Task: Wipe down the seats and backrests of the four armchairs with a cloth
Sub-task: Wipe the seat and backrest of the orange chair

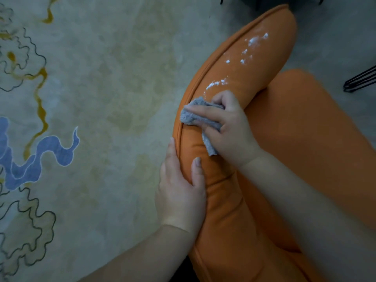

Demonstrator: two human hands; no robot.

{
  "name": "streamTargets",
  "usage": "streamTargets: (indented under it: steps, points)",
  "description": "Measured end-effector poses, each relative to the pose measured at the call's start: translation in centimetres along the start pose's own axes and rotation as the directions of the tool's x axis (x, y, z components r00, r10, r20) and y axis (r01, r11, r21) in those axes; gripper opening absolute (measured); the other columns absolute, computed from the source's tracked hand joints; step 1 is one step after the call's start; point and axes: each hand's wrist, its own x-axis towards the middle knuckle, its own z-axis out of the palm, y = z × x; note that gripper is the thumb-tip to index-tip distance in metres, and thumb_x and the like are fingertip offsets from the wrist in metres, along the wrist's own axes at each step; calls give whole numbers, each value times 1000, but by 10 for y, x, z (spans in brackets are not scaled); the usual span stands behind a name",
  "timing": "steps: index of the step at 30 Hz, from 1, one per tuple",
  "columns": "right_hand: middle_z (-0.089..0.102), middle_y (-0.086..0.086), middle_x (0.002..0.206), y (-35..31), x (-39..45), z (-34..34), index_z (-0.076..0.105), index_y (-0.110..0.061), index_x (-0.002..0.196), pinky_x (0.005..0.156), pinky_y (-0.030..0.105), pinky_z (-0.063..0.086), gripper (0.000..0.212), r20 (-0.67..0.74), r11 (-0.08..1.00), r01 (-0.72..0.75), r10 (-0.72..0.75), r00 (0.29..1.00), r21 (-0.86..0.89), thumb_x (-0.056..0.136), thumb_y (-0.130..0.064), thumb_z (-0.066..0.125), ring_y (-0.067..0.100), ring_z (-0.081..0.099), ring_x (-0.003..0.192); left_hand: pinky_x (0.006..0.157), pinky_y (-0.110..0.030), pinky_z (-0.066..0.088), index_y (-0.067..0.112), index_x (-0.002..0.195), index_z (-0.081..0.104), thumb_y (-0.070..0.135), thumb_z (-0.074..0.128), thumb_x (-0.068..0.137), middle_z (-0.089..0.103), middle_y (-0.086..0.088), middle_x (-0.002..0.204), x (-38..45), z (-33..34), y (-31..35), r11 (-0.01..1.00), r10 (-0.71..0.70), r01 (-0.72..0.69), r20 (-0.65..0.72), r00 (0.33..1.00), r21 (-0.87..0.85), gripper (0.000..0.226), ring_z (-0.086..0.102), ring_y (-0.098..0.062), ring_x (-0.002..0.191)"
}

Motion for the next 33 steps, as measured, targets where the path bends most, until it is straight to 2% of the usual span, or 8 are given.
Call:
streamTargets:
  steps: [4, 8, 14, 17, 20, 25, 28, 33]
  points:
    - [37, 6, 93, 11, 16, -10, 69, -16, 113, 88, 10, 36, 31, -129, 988, -156, 155, 979, -1, 84, -8, 67, 13, 44, 88, 96, -17, 23, 31, 151, 23, 52, 39, 93, 38, 6, 150, 0, 0, 1, 1000, 5, -5, -5, 1000, 11, 64, 33, -8, 131]
    - [38, 6, 93, 3, 11, 1, 70, -14, 111, 88, 12, 36, 32, -39, 999, -32, 32, 999, 7, 81, -4, 69, 10, 42, 88, 93, -14, 22, 29, 150, 24, 51, 41, 93, 39, 5, 149, 0, 0, 2, 1000, -1, 2, -9, 1000, 16, 63, 35, -9, 130]
    - [40, 8, 94, 18, 35, -13, 70, -19, 112, 91, 20, 41, 30, -131, 984, -170, 162, 978, -55, 83, -10, 67, 23, 48, 91, 96, -14, 21, 33, 151, 20, 55, 37, 91, 35, 10, 150, -1, 0, 1, 1000, -2, 2, 6, 1000, 4, 66, 29, -3, 130]
    - [39, 6, 93, 6, 13, -4, 70, -17, 112, 88, 12, 37, 34, -51, 996, -88, 87, 995, -3, 81, -4, 67, 15, 44, 89, 95, -15, 22, 29, 150, 24, 51, 41, 94, 39, 4, 149, 0, -1, 2, 1000, 6, -6, -10, 1000, 19, 63, 34, -8, 130]
    - [39, 6, 94, 10, 14, -8, 69, -17, 113, 88, 17, 38, 35, 8, 998, -42, 43, 999, -42, 82, -2, 66, 19, 46, 89, 93, -12, 20, 27, 150, 25, 50, 40, 94, 39, 3, 149, 2, 0, 3, 1000, -1, 2, -14, 1000, 27, 63, 32, -7, 128]
    - [38, 7, 97, 34, 42, -17, 67, -16, 117, 88, 5, 33, 34, -233, 966, -258, 245, 941, -28, 83, -8, 66, 16, 48, 91, 93, -10, 19, 28, 151, 22, 56, 35, 90, 37, 6, 150, 2, 1, 2, 1000, 10, -10, -1, 1000, 11, 68, 30, -4, 128]
    - [39, 3, 96, 21, 12, -5, 65, -20, 119, 90, 6, 35, 35, -169, 978, -203, 209, 963, 53, 85, -10, 65, 5, 45, 88, 93, -14, 23, 29, 151, 21, 50, 42, 91, 37, 6, 150, 3, 1, 3, 1000, 18, -18, 15, 1000, 13, 67, 32, -6, 129]
    - [39, 9, 95, 40, 29, -17, 67, -18, 116, 88, 4, 33, 34, -164, 988, -140, 129, 978, -58, 84, -11, 67, 15, 46, 89, 91, -21, 29, 37, 151, 14, 61, 38, 84, 34, 10, 151, 10, -5, 5, 1000, 12, -13, 90, 996, 7, 75, 35, -8, 130]
